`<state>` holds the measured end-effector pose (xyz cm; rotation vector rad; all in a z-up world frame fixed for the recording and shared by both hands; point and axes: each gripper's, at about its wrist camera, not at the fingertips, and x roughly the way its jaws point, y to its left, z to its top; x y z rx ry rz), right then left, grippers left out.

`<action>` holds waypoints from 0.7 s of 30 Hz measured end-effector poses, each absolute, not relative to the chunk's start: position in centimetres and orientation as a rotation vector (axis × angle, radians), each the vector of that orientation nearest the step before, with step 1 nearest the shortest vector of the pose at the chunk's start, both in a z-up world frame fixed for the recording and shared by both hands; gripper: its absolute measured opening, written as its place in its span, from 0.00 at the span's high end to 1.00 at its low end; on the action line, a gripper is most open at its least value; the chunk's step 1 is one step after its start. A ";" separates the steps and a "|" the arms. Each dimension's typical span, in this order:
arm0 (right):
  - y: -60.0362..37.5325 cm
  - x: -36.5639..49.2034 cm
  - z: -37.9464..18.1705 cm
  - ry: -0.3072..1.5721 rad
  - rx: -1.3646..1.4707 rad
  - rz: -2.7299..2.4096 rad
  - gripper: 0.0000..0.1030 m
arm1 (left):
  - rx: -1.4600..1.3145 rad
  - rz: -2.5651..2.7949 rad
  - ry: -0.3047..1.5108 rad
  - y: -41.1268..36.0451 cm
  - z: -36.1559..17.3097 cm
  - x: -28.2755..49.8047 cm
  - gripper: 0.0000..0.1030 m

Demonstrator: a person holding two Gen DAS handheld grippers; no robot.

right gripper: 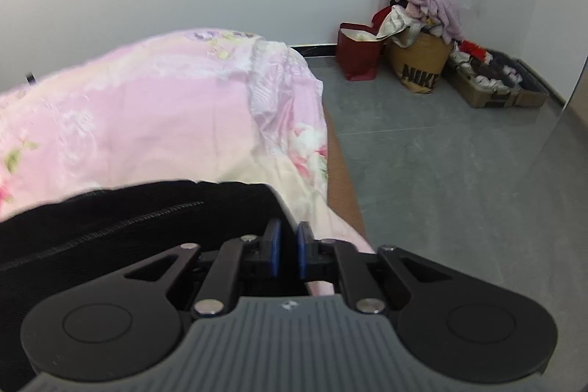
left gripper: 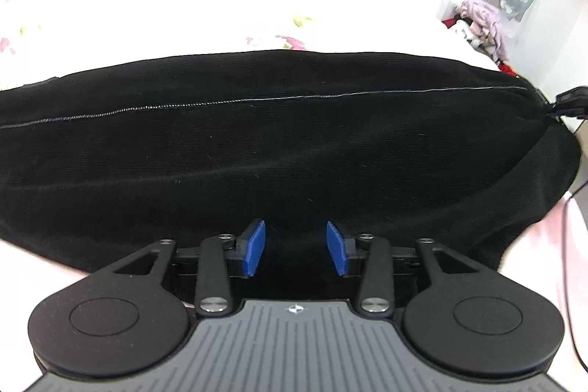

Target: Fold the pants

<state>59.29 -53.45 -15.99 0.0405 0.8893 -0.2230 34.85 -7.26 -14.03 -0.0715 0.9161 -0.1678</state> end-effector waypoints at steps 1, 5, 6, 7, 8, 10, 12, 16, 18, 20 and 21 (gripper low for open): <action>-53.8 59.2 -15.7 0.898 0.024 -0.250 0.94 | -0.088 -0.179 0.915 -7.2 -13.7 34.2 0.55; -56.0 56.3 -13.5 0.869 0.104 -0.165 0.75 | -0.160 -0.276 0.915 -8.2 -12.9 31.9 0.55; -56.1 55.4 -13.1 0.871 0.098 -0.154 0.69 | -0.170 -0.304 0.921 -8.5 -12.9 31.2 0.55; -56.2 54.5 -12.8 0.874 0.089 -0.141 0.70 | -0.179 -0.332 0.931 -8.9 -12.9 30.4 0.55; -56.4 53.5 -12.6 0.875 0.085 -0.131 0.70 | -0.181 -0.356 0.946 -9.5 -13.1 29.9 0.54; -57.0 51.6 -12.4 0.881 0.101 -0.119 0.68 | -0.182 -0.388 0.971 -10.6 -13.6 29.0 0.52; -57.9 49.8 -12.1 0.874 0.157 -0.084 0.55 | -0.180 -0.407 0.982 -11.7 -14.2 28.8 0.46; -58.4 47.0 -12.2 0.897 0.186 -0.024 0.52 | -0.189 -0.380 0.973 -13.4 -15.8 30.1 0.43; -58.5 46.0 -12.7 0.918 0.219 0.011 0.52 | -0.193 -0.344 0.967 -14.0 -16.7 30.6 0.43; -58.8 45.4 -13.3 0.926 0.299 0.034 0.47 | -0.221 -0.325 0.945 -14.7 -17.4 30.3 0.43; -59.0 45.3 -13.8 0.931 0.356 0.043 0.41 | -0.227 -0.313 0.933 -14.9 -17.5 30.6 0.46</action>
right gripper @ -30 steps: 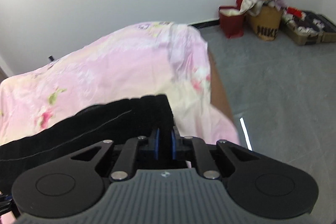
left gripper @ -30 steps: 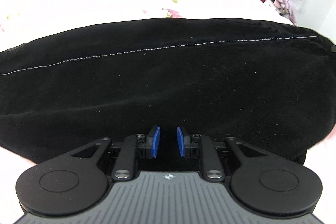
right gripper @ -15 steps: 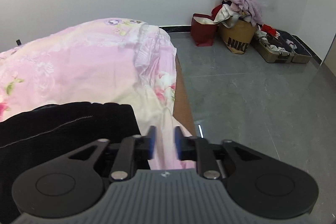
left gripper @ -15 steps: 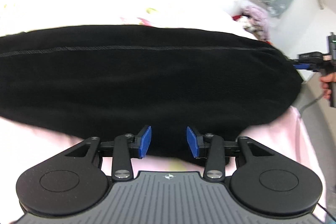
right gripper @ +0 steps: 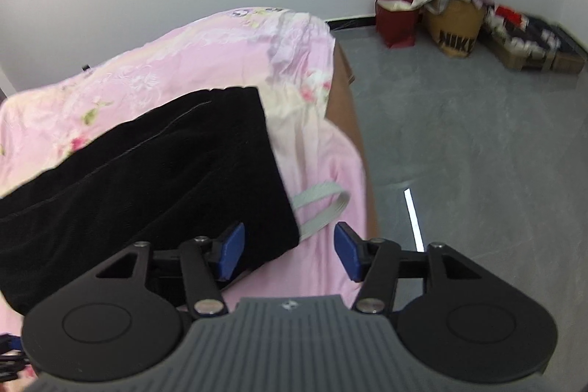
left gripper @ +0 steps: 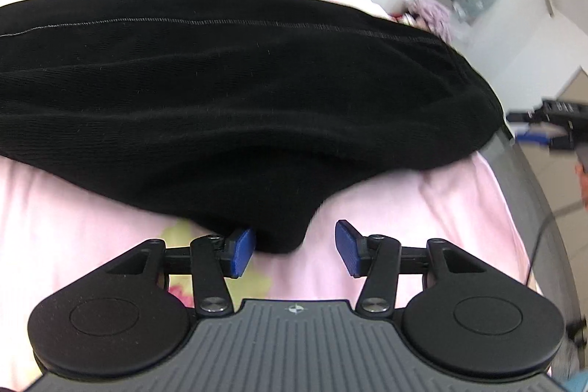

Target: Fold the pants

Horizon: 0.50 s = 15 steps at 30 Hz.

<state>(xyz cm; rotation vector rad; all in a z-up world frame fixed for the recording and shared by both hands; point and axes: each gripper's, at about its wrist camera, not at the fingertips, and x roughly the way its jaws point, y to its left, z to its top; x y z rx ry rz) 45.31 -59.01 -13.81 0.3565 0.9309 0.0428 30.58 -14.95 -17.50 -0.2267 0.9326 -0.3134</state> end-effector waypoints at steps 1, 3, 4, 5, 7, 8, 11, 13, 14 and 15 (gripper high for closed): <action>-59.3 45.3 -14.4 0.933 0.422 0.047 0.37 | -0.228 -0.302 0.923 -15.3 -17.6 30.8 0.55; -59.5 45.6 -16.1 0.942 0.550 0.049 0.36 | -0.215 -0.260 0.921 -15.6 -17.6 30.7 0.71; -59.6 45.7 -16.9 0.941 0.596 0.042 0.35 | -0.228 -0.256 0.930 -15.5 -17.6 31.0 0.84; -59.6 45.9 -17.8 0.933 0.647 0.035 0.33 | -0.236 -0.250 0.928 -15.4 -17.5 30.9 0.85; -59.7 46.0 -19.5 0.922 0.758 0.033 0.29 | -0.232 -0.263 0.896 -15.1 -16.5 30.6 0.87; -59.8 46.1 -20.4 0.915 0.822 0.032 0.28 | -0.234 -0.277 0.869 -14.9 -15.7 30.2 0.88; -59.8 46.1 -22.2 0.901 0.947 0.018 0.30 | -0.224 -0.323 0.826 -14.0 -13.5 29.3 0.90; -59.2 46.1 -21.3 0.882 0.885 0.014 0.50 | -0.185 -0.346 0.866 -13.8 -13.2 29.1 0.91; -58.6 46.1 -20.3 0.870 0.815 0.014 0.52 | -0.153 -0.352 0.890 -13.7 -13.5 28.7 0.91; -58.0 46.0 -19.2 0.871 0.736 0.011 0.56 | -0.115 -0.358 0.914 -14.0 -14.1 28.5 0.91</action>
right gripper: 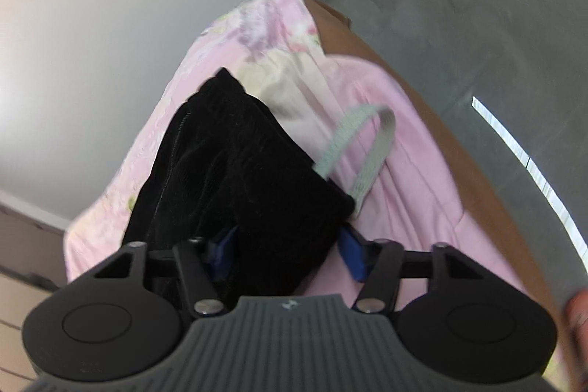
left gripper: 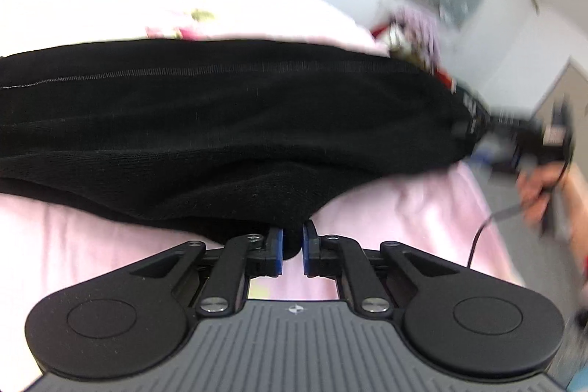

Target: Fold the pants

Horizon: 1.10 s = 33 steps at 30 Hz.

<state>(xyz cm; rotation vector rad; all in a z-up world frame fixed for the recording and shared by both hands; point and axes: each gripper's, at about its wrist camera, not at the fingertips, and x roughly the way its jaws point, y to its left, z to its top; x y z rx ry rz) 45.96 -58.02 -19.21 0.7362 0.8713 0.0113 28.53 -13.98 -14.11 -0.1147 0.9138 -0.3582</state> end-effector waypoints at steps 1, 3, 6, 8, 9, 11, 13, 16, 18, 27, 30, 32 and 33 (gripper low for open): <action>-57.6 45.8 -18.5 0.890 0.685 -0.006 0.59 | -0.070 -0.360 0.937 -14.4 -14.9 28.3 0.91; -57.2 45.8 -18.5 0.930 0.628 -0.036 0.61 | -0.038 -0.358 0.994 -14.7 -17.2 28.1 0.91; -56.8 46.3 -19.8 0.976 0.557 -0.084 0.62 | -0.063 -0.359 1.103 -14.8 -20.6 28.3 1.00; -56.2 46.8 -20.2 0.984 0.496 -0.104 0.61 | -0.071 -0.368 1.078 -14.5 -21.3 27.8 1.00; -56.0 47.1 -20.3 0.988 0.471 -0.116 0.61 | -0.101 -0.367 1.072 -14.0 -21.3 27.8 1.00; -55.7 47.3 -19.8 0.998 0.449 -0.137 0.61 | -0.148 -0.368 1.066 -13.2 -20.9 27.5 1.00; -55.0 47.3 -18.8 0.991 0.370 -0.140 0.55 | -0.165 -0.377 1.035 -12.0 -20.3 26.6 1.00; -53.6 46.3 -16.7 0.954 0.235 -0.148 0.50 | -0.209 -0.385 0.947 -10.3 -18.9 25.9 0.74; -52.8 45.2 -15.6 0.931 0.176 -0.156 0.50 | -0.242 -0.405 0.909 -9.9 -18.4 26.0 0.51; -46.4 40.9 -13.1 0.924 0.124 0.173 0.53 | -0.575 -0.281 0.902 -8.1 -20.7 29.9 0.68; -43.3 41.0 -13.2 0.927 0.053 0.267 0.53 | -0.603 -0.282 0.921 -8.0 -21.1 30.5 0.91; -41.4 42.2 -13.3 0.922 -0.011 0.298 0.49 | -0.532 -0.264 0.987 -8.4 -20.3 30.9 0.92; -40.7 43.0 -13.4 0.924 -0.037 0.303 0.45 | -0.504 -0.261 1.022 -8.7 -20.3 31.2 0.92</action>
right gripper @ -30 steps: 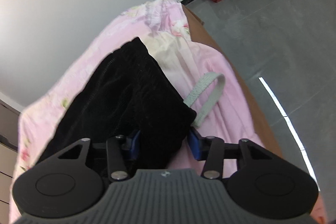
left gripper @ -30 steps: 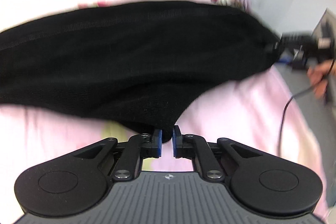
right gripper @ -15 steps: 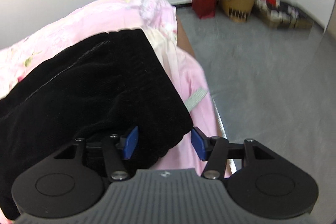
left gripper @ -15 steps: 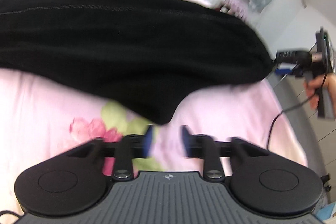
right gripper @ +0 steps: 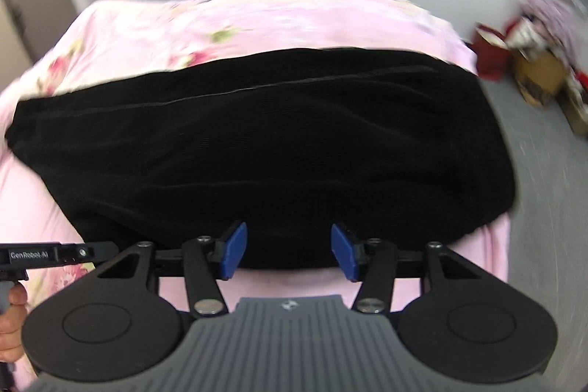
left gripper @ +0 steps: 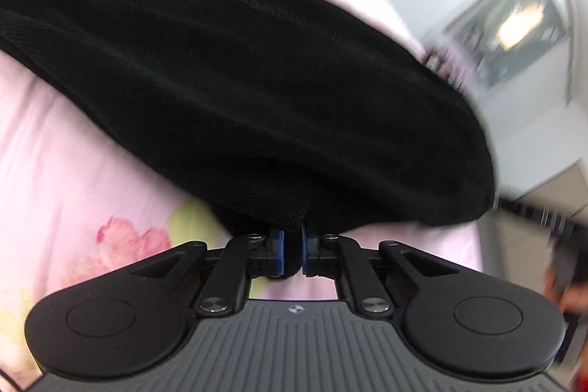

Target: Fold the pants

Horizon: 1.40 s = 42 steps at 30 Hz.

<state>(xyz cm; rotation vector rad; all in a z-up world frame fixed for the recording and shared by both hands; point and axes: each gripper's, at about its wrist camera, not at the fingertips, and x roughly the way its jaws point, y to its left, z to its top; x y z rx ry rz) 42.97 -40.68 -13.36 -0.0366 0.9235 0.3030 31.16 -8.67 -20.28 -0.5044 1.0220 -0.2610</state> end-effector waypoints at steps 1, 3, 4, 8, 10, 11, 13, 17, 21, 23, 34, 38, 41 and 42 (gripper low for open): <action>-40.1 44.1 -13.6 0.939 -0.058 0.311 0.44 | -0.479 -0.261 1.056 -8.9 -20.2 31.6 0.92; -38.8 45.9 -14.1 0.969 -0.097 0.322 0.45 | -0.466 -0.270 1.107 -8.9 -20.6 32.3 0.92; -37.8 46.4 -14.4 0.995 -0.140 0.330 0.45 | -0.467 -0.275 1.129 -8.8 -20.6 32.7 0.93; -35.8 49.8 -17.1 1.026 -0.253 0.320 0.52 | -0.432 -0.302 1.193 -9.5 -20.8 34.2 0.93; -35.2 51.9 -18.2 1.002 -0.264 0.302 0.52 | -0.402 -0.315 1.199 -9.9 -21.2 34.7 0.93; -35.0 52.8 -18.4 0.983 -0.262 0.296 0.53 | -0.394 -0.321 1.202 -10.5 -21.4 35.0 0.93; -34.9 55.6 -19.1 0.976 -0.239 0.267 0.53 | -0.394 -0.335 1.206 -11.3 -21.5 35.7 0.92; -33.9 59.7 -19.9 0.962 -0.248 0.227 0.53 | -0.404 -0.365 1.210 -11.2 -21.8 36.0 0.92; -34.0 63.5 -20.4 0.976 -0.182 0.195 0.54 | -0.402 -0.390 1.212 -10.7 -22.0 36.1 0.92; -34.1 64.6 -20.7 0.997 -0.136 0.176 0.55 | -0.416 -0.398 1.216 -10.1 -22.2 36.4 0.92; -33.3 59.8 -14.2 0.919 -0.154 0.277 0.56 | -0.235 -0.518 1.178 -7.0 -18.1 36.1 0.73; -29.4 58.9 -14.5 0.968 -0.119 0.390 0.56 | -0.185 -0.470 1.093 -3.7 -14.7 37.3 0.73; -26.5 58.3 -15.1 0.992 -0.112 0.452 0.58 | -0.140 -0.384 0.998 -1.2 -13.1 39.8 0.73; -25.6 58.2 -15.2 0.990 -0.107 0.471 0.59 | -0.135 -0.356 0.986 -0.4 -13.0 41.1 0.73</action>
